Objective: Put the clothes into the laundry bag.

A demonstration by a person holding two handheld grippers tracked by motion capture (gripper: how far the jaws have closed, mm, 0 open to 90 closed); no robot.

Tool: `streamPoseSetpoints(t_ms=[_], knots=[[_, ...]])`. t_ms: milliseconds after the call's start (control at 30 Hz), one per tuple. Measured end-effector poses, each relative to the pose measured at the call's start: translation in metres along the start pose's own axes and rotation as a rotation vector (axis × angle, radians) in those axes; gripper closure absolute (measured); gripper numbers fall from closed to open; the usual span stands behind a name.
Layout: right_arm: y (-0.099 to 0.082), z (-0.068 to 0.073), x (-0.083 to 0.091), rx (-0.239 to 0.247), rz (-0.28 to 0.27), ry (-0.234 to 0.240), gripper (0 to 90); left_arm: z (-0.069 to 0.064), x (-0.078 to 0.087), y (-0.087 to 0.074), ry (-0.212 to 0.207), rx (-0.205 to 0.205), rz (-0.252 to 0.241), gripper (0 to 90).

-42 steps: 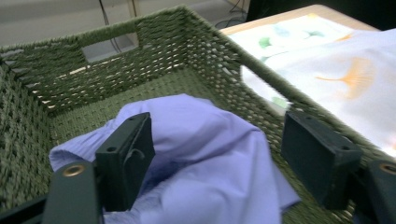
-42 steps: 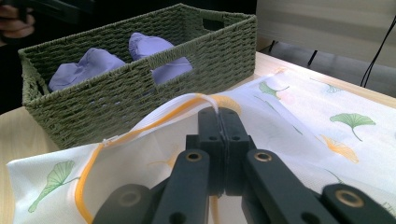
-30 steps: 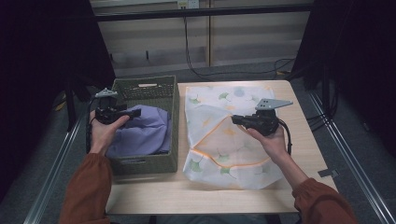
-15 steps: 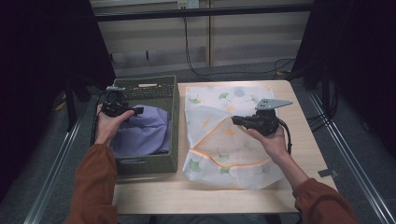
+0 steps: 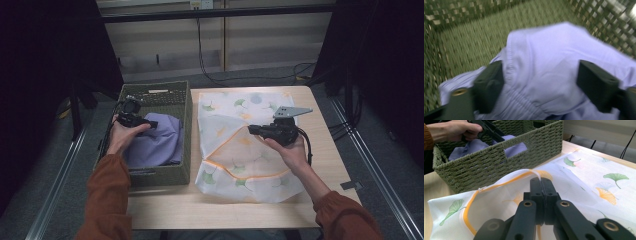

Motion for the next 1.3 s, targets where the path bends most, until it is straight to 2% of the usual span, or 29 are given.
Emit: streamPoseSetpoints(t_ms=[33,167,267,300,333,367,400,467,567,600,667,767,800,833,900,933,967,1033,1067,1200,1233,1267,1300], knots=[[0.0,0.0,0.0,0.002,0.0,0.002,90.0,0.0,0.0,-0.002,0.005,-0.018,0.031,34.6],[0.0,0.001,0.0,0.005,0.003,-0.001,90.0,-0.001,-0.001,-0.006,0.008,-0.047,0.082,61.1],[-0.001,0.001,0.0,0.007,0.005,0.002,90.0,-0.001,-0.002,-0.007,0.007,-0.063,0.094,75.6],[-0.001,0.002,-0.001,0.007,0.006,0.004,90.0,-0.002,-0.002,-0.007,-0.002,-0.045,0.09,83.7],[-0.001,0.002,-0.001,0.007,0.006,0.004,90.0,-0.002,0.0,-0.007,0.003,-0.058,0.092,83.7],[-0.001,0.002,-0.001,0.007,0.005,0.003,90.0,-0.003,0.001,-0.007,0.004,-0.051,0.088,87.5],[-0.001,0.002,-0.001,0.007,0.005,0.003,90.0,-0.004,0.002,-0.006,-0.003,-0.045,0.073,87.5],[-0.001,0.001,-0.001,0.007,0.005,0.003,90.0,-0.007,0.009,-0.003,-0.003,-0.065,0.053,88.1],[-0.001,0.001,0.0,0.008,0.005,-0.002,90.0,-0.009,0.022,0.0,-0.031,-0.075,0.023,88.2],[-0.001,0.001,0.0,0.008,0.006,-0.003,90.0,-0.01,0.031,0.001,-0.039,-0.073,-0.011,88.2],[-0.001,0.001,0.0,0.009,0.005,-0.004,90.0,-0.011,0.035,0.0,-0.043,-0.072,-0.018,88.2],[-0.001,0.002,0.0,0.009,0.005,-0.003,90.0,-0.014,0.045,-0.002,-0.045,-0.091,-0.023,88.3],[-0.001,0.002,0.0,0.009,0.005,-0.003,90.0,-0.015,0.05,-0.003,-0.056,-0.115,-0.012,88.3],[-0.001,0.003,-0.001,0.011,0.009,-0.001,90.0,-0.018,0.054,-0.005,-0.048,-0.126,-0.014,88.3],[-0.001,0.003,-0.001,0.011,0.009,-0.001,90.0,-0.019,0.057,-0.007,-0.06,-0.133,-0.007,88.3],[-0.001,0.003,-0.001,0.01,0.01,-0.001,90.0,-0.018,0.058,-0.009,-0.051,-0.15,-0.002,88.3],[-0.001,0.003,-0.001,0.011,0.011,-0.001,90.0,-0.018,0.059,-0.012,-0.063,-0.149,0.008,88.3],[-0.001,0.003,0.0,0.012,0.01,-0.003,90.0,-0.018,0.059,-0.019,-0.058,-0.164,0.041,88.2],[-0.001,0.002,0.0,0.012,0.01,-0.005,90.0,-0.019,0.058,-0.023,-0.067,-0.172,0.047,88.2],[-0.002,0.002,0.0,0.012,0.012,-0.004,90.0,-0.024,0.054,-0.036,-0.088,-0.223,0.129,87.1],[-0.002,0.003,-0.001,0.012,0.014,-0.003,90.0,-0.025,0.053,-0.039,-0.088,-0.22,0.145,85.9],[-0.002,0.003,-0.001,0.013,0.014,-0.002,90.0,-0.025,0.051,-0.041,-0.095,-0.24,0.165,83.1],[-0.002,0.003,-0.001,0.013,0.014,-0.002,90.0,-0.025,0.051,-0.041,-0.095,-0.24,0.165,77.0]])
Point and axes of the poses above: each handheld gripper's, and its own axes: x roughly backward along the jaws, y roughly out of its top, z roughly to its left, the point moved 4 cm from there along -x, roughly forward along the jaws, and after that the axes turned 6 degrees about -z, right-handed, at the moved point
